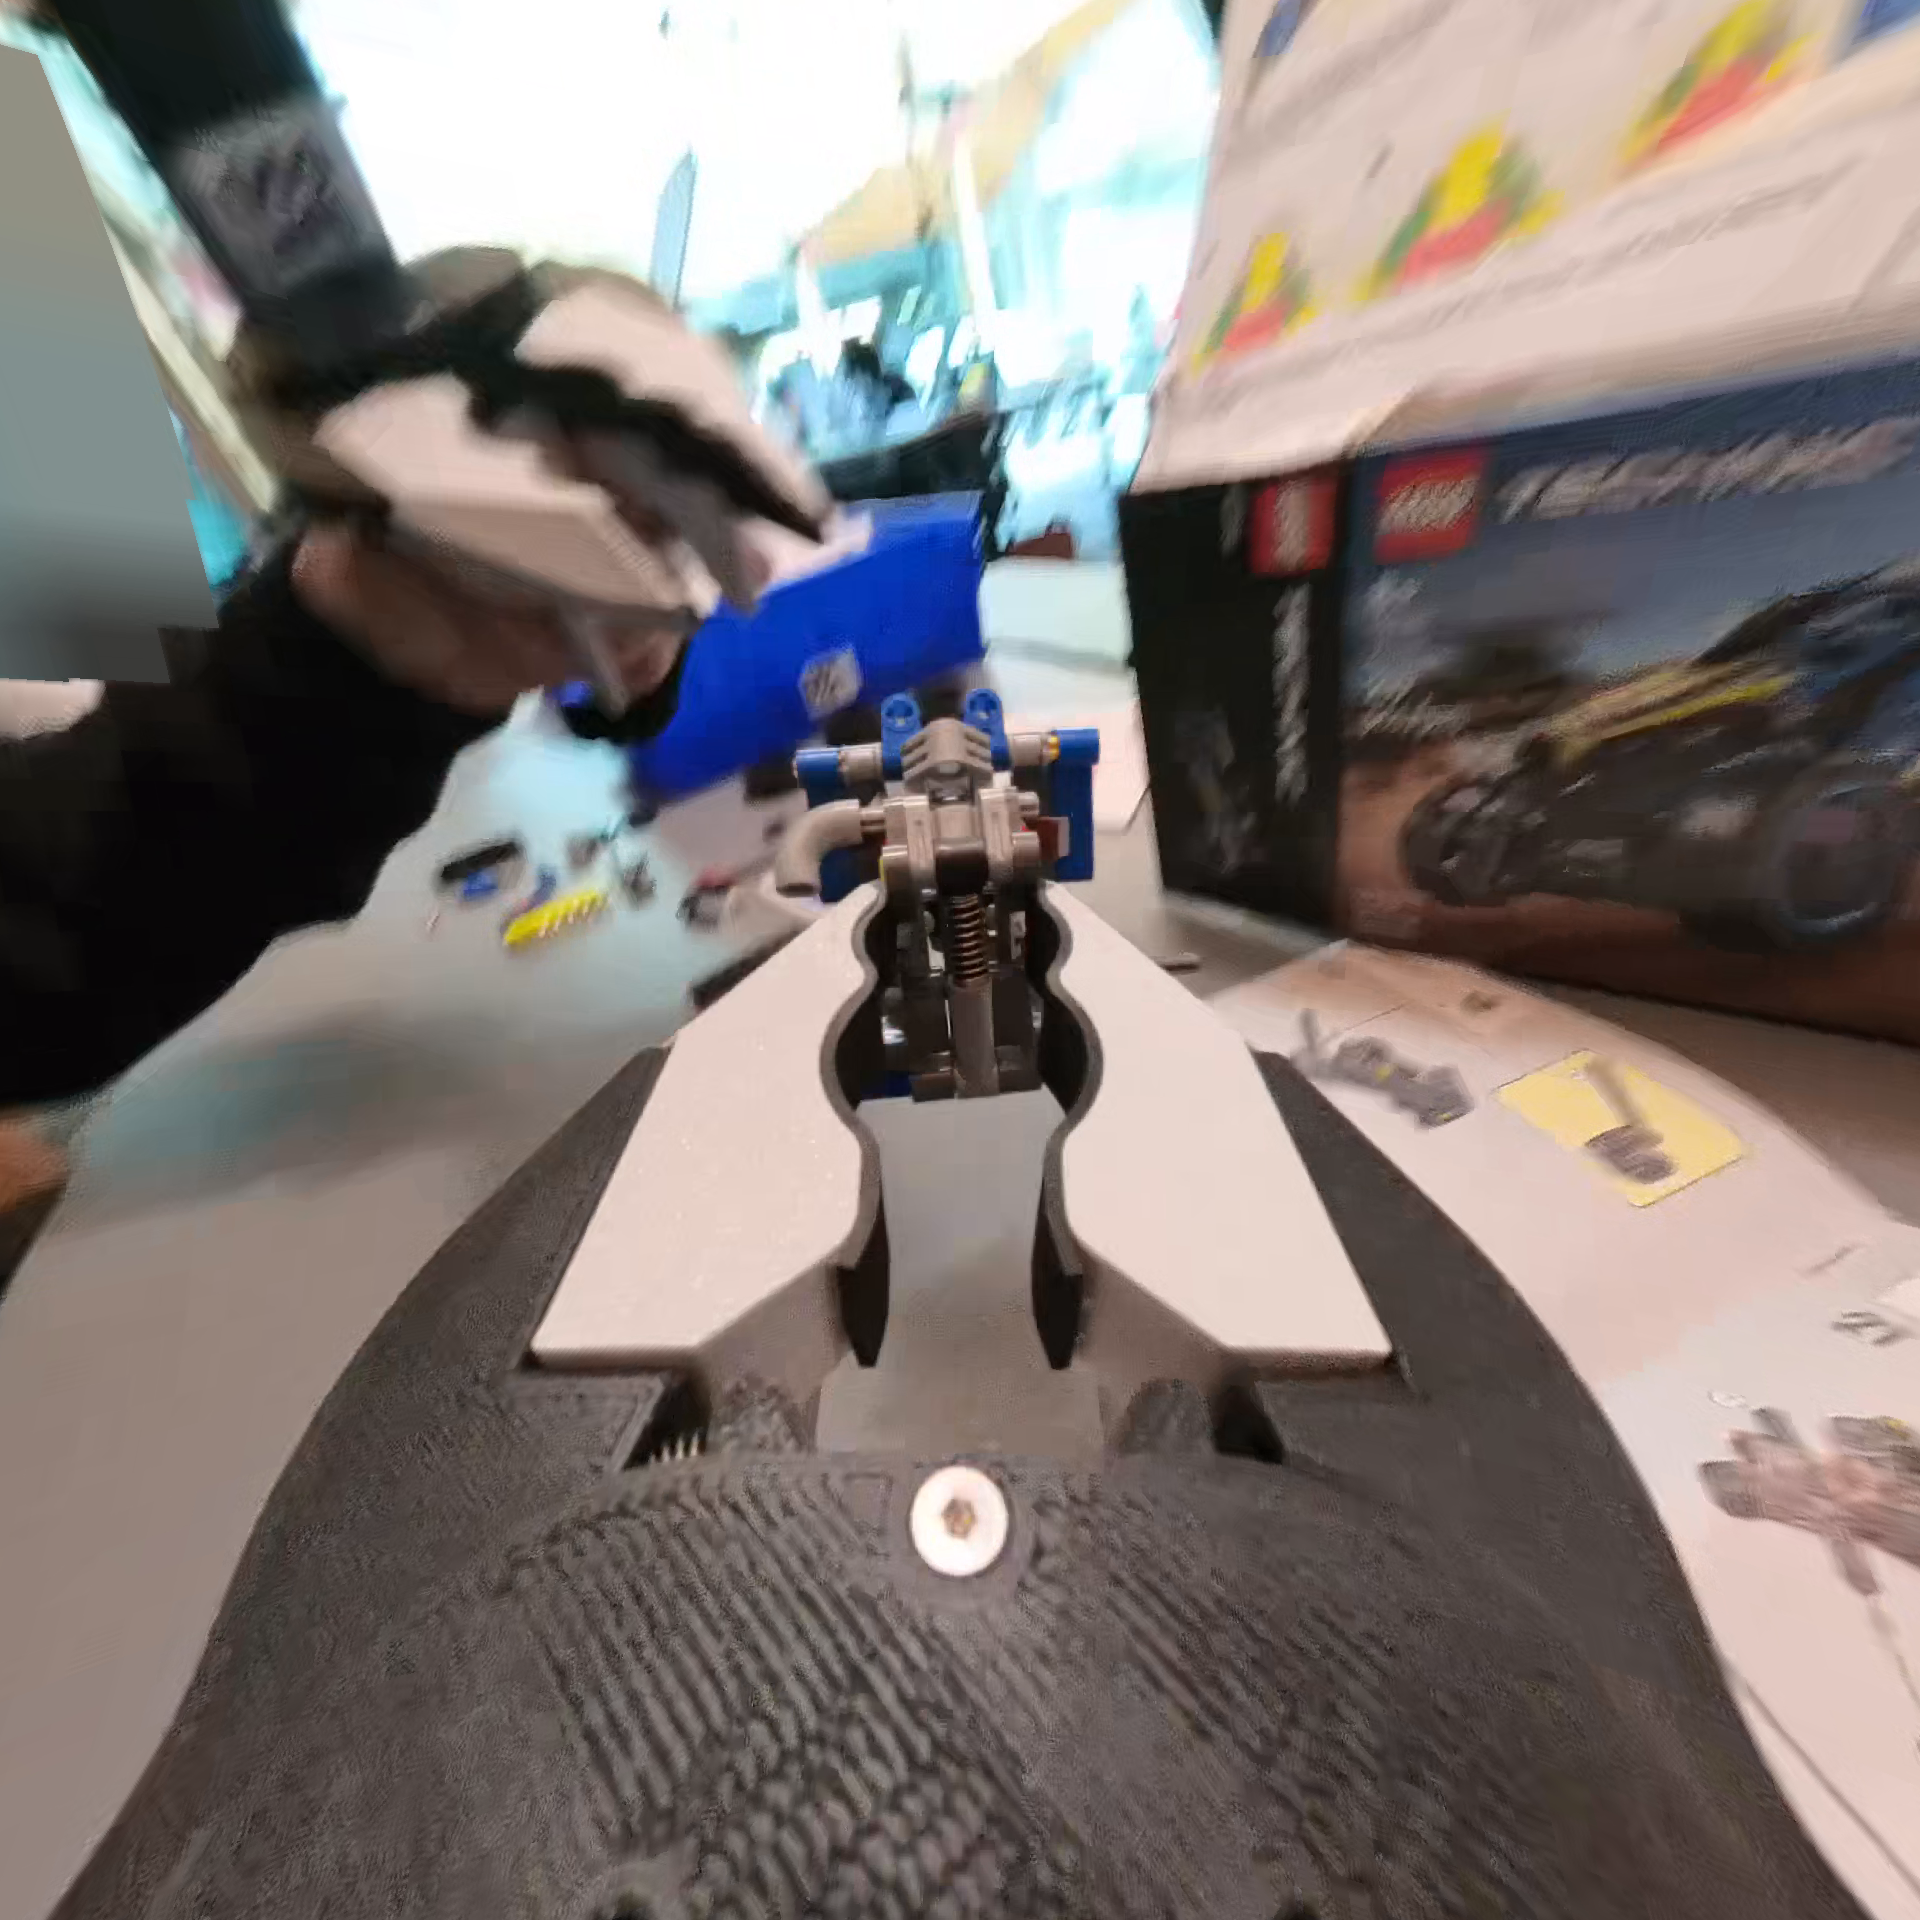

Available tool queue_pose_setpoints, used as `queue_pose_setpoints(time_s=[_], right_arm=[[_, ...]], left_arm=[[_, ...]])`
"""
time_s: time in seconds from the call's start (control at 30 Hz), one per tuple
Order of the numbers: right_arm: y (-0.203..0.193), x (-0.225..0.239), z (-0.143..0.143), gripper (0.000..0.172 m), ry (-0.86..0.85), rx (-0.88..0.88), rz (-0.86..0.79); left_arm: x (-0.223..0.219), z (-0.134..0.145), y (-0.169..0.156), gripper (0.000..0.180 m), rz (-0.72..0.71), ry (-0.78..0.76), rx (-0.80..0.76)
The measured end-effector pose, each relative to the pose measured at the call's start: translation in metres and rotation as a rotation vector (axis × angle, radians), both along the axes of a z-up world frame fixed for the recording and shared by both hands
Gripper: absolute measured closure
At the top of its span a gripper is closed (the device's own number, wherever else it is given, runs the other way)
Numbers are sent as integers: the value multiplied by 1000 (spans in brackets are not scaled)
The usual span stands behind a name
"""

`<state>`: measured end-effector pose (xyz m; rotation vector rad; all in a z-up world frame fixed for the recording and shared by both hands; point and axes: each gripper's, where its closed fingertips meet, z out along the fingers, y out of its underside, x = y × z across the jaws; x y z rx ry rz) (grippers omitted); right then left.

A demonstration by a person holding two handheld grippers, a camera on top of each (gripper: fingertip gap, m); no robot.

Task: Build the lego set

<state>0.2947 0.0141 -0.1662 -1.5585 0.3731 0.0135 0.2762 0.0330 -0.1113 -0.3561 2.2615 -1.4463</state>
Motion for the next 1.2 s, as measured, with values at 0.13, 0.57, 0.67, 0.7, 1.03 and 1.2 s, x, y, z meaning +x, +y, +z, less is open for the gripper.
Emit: queue_pose_setpoints(time_s=[0.13, 0.57, 0.67, 0.7, 1.03, 1.2], right_arm=[[-9, 1, 52, 151, -286, 174, -177], [-14, -3, 75, 151, 40, 535, -99], [-16, 0, 71, 151, 96, 547, -102], [-17, 0, 72, 150, 108, 562, -93], [-10, -5, 71, 150, 206, 604, -14], [-8, -6, 70, 151, 109, 529, -69]], left_arm=[[-13, 4, -4, 156, 35, -354, 228], [-2, 40, -22, 170, 210, -329, 72], [-11, 38, -30, 168, 161, -394, 153], [-12, 31, -32, 166, 148, -405, 212], [-9, 20, -36, 164, 197, -686, 704], [0, 14, -26, 158, 225, -787, 899]])
